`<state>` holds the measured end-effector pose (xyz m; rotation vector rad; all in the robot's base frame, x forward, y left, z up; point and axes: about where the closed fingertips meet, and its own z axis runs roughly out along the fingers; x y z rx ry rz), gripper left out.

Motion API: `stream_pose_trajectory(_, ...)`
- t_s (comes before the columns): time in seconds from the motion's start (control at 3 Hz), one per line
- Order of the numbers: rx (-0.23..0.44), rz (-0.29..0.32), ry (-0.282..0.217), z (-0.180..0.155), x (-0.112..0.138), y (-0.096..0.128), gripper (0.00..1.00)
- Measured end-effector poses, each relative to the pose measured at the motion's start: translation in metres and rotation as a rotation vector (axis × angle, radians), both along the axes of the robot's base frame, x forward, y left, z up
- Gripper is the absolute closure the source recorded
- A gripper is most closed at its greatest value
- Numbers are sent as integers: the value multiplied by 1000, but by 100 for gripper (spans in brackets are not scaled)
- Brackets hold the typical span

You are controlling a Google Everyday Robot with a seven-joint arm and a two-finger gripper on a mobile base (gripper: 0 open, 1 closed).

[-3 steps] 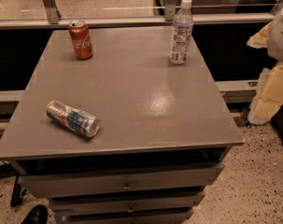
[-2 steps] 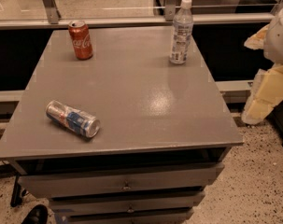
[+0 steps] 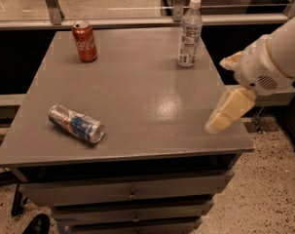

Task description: Move coke can near redbull can

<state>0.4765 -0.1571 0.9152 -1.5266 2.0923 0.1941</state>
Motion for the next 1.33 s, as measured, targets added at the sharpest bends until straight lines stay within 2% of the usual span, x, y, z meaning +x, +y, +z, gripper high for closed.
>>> stream_pose_trajectory(0.33, 193, 16, -1, -44, 18, 42, 0)
stream_pose_trajectory(0.67, 399, 19, -13, -70, 47, 95, 0)
stream_pose_trajectory(1.0, 598, 7, -59, -69, 89, 151, 0)
stream_pose_trajectory(1.33, 766, -28, -143, -43, 140, 194, 0)
